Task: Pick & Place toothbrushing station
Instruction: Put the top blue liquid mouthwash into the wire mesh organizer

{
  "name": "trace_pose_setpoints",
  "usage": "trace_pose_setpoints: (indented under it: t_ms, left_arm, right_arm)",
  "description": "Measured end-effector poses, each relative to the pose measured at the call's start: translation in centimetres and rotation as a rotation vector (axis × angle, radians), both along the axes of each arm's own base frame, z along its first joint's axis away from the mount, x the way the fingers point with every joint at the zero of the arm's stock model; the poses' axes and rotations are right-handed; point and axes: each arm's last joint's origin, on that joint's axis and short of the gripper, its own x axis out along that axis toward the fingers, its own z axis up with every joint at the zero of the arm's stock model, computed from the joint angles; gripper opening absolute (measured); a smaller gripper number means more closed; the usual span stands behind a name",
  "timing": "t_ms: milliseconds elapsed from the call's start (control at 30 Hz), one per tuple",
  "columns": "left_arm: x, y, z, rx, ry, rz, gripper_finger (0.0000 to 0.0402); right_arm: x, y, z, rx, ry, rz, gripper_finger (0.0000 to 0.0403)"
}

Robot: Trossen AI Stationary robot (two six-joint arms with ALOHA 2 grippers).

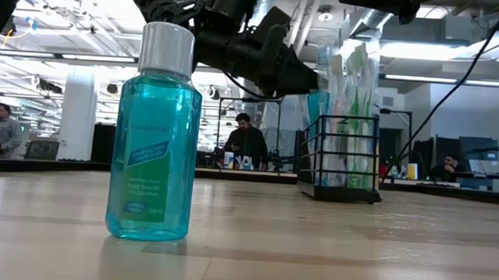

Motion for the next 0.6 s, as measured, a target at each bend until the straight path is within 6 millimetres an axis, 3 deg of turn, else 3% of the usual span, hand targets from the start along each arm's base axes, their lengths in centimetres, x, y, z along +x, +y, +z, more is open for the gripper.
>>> trace_pose_setpoints:
  t_ms: [367,600]
  left_arm:
    - [0.0,-0.1,0.1,0.004,-0.010,-0.002,0.0090]
    - [0.7,0.0,-2.1,0.000,0.015,0.001,0.0090]
  right_arm:
    - [0.0,0.0,0.0,0.000,0.000,0.000,0.0120]
    - [0.0,0.0,-0.1,-0.005,0.009,0.000,0.0120]
